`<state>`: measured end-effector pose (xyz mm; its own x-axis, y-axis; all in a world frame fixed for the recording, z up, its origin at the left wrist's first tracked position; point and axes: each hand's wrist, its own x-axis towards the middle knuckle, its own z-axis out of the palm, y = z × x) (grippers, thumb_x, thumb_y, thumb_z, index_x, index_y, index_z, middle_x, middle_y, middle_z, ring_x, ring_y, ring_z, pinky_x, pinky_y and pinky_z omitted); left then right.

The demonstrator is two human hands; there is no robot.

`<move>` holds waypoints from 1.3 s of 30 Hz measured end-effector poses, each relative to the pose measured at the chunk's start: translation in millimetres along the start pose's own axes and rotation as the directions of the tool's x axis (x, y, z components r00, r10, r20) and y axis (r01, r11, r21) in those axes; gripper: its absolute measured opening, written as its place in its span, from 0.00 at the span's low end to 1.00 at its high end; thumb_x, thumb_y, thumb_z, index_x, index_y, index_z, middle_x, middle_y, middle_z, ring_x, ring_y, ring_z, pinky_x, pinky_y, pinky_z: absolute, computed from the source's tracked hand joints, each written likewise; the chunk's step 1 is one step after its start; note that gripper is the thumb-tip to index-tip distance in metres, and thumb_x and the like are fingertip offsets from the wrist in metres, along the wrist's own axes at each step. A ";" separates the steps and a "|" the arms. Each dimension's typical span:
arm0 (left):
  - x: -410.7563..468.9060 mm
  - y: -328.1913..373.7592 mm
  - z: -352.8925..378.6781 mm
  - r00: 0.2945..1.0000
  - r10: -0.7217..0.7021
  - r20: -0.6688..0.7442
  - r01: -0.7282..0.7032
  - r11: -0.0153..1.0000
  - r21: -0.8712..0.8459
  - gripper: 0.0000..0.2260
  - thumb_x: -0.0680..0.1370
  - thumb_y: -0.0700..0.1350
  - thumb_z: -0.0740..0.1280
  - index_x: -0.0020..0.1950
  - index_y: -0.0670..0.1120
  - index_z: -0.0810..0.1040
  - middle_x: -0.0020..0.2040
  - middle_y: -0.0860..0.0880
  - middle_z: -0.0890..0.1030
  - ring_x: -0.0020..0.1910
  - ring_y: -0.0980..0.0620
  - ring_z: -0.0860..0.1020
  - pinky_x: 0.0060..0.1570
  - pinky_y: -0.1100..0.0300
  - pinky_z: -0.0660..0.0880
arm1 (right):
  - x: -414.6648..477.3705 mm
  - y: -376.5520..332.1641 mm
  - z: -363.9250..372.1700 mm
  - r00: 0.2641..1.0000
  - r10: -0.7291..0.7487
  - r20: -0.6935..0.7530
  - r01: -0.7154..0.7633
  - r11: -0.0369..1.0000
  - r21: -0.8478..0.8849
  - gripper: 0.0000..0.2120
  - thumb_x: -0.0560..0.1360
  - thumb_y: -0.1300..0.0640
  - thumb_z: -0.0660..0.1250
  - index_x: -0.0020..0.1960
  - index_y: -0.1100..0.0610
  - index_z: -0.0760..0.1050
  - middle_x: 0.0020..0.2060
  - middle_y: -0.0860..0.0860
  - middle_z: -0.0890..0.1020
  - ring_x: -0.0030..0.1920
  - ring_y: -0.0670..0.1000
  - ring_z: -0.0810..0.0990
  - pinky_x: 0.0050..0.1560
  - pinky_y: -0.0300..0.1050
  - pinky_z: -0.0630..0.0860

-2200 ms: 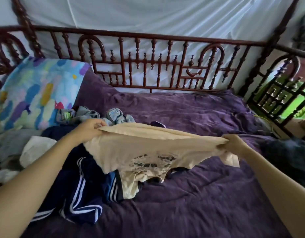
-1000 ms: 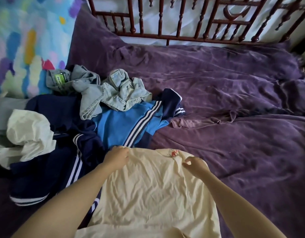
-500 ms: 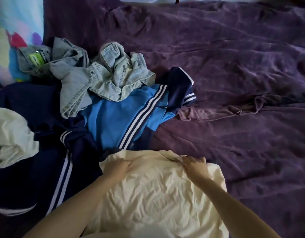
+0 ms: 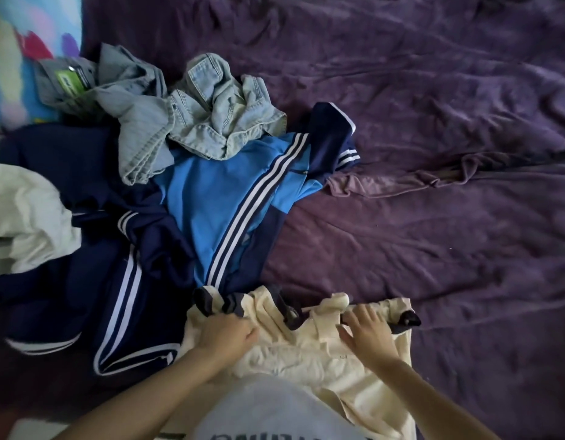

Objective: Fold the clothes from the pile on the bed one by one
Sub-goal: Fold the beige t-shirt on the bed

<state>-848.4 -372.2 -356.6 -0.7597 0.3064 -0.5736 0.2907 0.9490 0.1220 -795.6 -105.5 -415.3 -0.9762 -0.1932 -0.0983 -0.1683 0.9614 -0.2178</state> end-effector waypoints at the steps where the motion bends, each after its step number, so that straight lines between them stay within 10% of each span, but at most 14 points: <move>1: 5.2 -2.9 3.2 0.974 0.032 -0.226 -0.040 0.999 -0.031 0.10 0.71 0.50 0.71 0.33 0.45 0.80 0.30 0.48 0.80 0.30 0.49 0.79 0.27 0.64 0.70 | 10.2 -5.0 -3.1 0.993 0.114 0.040 -0.115 0.992 0.046 0.12 0.69 0.50 0.72 0.42 0.60 0.80 0.39 0.56 0.80 0.37 0.58 0.81 0.34 0.50 0.79; 4: 27.3 -11.6 1.6 0.892 -0.006 -0.452 -0.016 0.999 -0.044 0.10 0.70 0.47 0.69 0.39 0.41 0.82 0.38 0.43 0.80 0.38 0.43 0.80 0.33 0.56 0.77 | 34.8 -12.8 -3.4 0.850 0.358 0.387 -0.458 0.864 0.208 0.33 0.73 0.51 0.69 0.73 0.59 0.60 0.71 0.57 0.64 0.67 0.59 0.68 0.61 0.50 0.70; 7: 50.5 -18.0 0.3 0.968 -0.234 0.090 0.248 0.944 -0.218 0.30 0.77 0.54 0.64 0.74 0.41 0.60 0.69 0.42 0.69 0.67 0.43 0.69 0.60 0.50 0.70 | 44.5 -22.0 1.3 0.696 0.408 0.591 -0.664 0.678 0.314 0.37 0.75 0.53 0.67 0.77 0.55 0.50 0.71 0.55 0.65 0.67 0.56 0.70 0.57 0.43 0.69; 11: 44.8 -19.3 14.9 0.904 -0.204 0.376 0.337 0.881 -0.332 0.15 0.77 0.46 0.63 0.61 0.41 0.73 0.59 0.43 0.77 0.60 0.45 0.75 0.55 0.56 0.71 | 33.1 -24.3 -6.9 0.649 0.481 0.589 -0.679 0.716 0.163 0.20 0.74 0.54 0.65 0.65 0.58 0.69 0.57 0.55 0.79 0.57 0.56 0.78 0.50 0.44 0.73; 14: 33.9 -30.7 7.3 0.955 -0.173 0.240 0.272 0.833 -0.482 0.07 0.75 0.39 0.64 0.37 0.46 0.75 0.38 0.50 0.77 0.47 0.49 0.77 0.42 0.61 0.68 | 21.8 -10.9 -35.8 0.718 0.515 0.468 -0.650 0.736 0.186 0.10 0.74 0.56 0.64 0.53 0.59 0.77 0.50 0.57 0.82 0.52 0.57 0.80 0.46 0.45 0.72; 18: 16.9 -51.8 -43.3 0.982 -0.174 -0.072 0.061 0.656 -0.753 0.12 0.72 0.33 0.67 0.33 0.48 0.75 0.34 0.51 0.76 0.39 0.51 0.74 0.37 0.61 0.66 | 15.9 11.8 -105.7 0.743 0.649 0.163 -0.651 0.645 0.399 0.12 0.70 0.61 0.68 0.30 0.57 0.70 0.32 0.59 0.80 0.38 0.58 0.78 0.37 0.48 0.70; 22: -11.8 -59.8 -104.0 0.918 -0.231 -0.322 -0.158 0.531 -0.832 0.15 0.70 0.28 0.66 0.32 0.47 0.74 0.32 0.51 0.76 0.33 0.55 0.72 0.35 0.64 0.66 | 8.3 13.7 -185.0 0.751 0.655 -0.082 -0.505 0.650 0.568 0.16 0.72 0.61 0.71 0.30 0.54 0.67 0.29 0.50 0.72 0.33 0.52 0.70 0.35 0.46 0.63; 27: -44.5 -65.3 -138.2 0.926 -0.198 -0.320 -0.310 0.082 -0.947 0.17 0.71 0.27 0.65 0.32 0.48 0.76 0.40 0.45 0.79 0.36 0.54 0.77 0.39 0.63 0.70 | -14.8 -12.2 -263.4 0.760 0.589 -0.276 -0.272 0.673 0.688 0.17 0.69 0.68 0.70 0.30 0.56 0.66 0.25 0.47 0.69 0.26 0.43 0.65 0.25 0.32 0.63; 30: -51.0 -53.5 -136.6 0.994 -0.092 0.055 0.025 -0.299 -0.954 0.02 0.77 0.40 0.66 0.48 0.44 0.74 0.34 0.42 0.79 0.33 0.46 0.76 0.33 0.56 0.72 | -28.1 -27.9 -293.2 0.802 0.517 -0.298 -0.194 0.698 0.690 0.10 0.69 0.69 0.70 0.35 0.59 0.71 0.28 0.49 0.73 0.29 0.46 0.69 0.27 0.29 0.65; 33: -51.8 -34.7 -123.2 0.928 -0.044 0.369 0.333 -0.342 -0.879 0.15 0.75 0.47 0.69 0.54 0.38 0.73 0.39 0.39 0.77 0.38 0.41 0.75 0.39 0.47 0.73 | -39.4 -39.2 -310.3 0.826 0.465 -0.317 -0.157 0.732 0.663 0.12 0.69 0.71 0.69 0.34 0.59 0.70 0.30 0.51 0.73 0.30 0.46 0.70 0.28 0.29 0.65; 39: -56.6 -12.8 -115.1 0.830 0.102 0.548 0.556 -0.230 -0.799 0.17 0.74 0.48 0.69 0.43 0.33 0.76 0.39 0.37 0.79 0.40 0.40 0.77 0.43 0.47 0.73 | -75.3 -34.3 -325.3 0.785 0.495 -0.371 -0.157 0.740 0.654 0.14 0.69 0.75 0.67 0.34 0.57 0.71 0.30 0.51 0.74 0.31 0.47 0.71 0.29 0.29 0.68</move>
<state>-876.1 -393.1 -232.4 -0.2820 0.3100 -0.9079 -0.9539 0.0111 0.3000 -760.7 -60.1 -84.5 -0.9008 0.3971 0.1757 0.1181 0.6133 -0.7810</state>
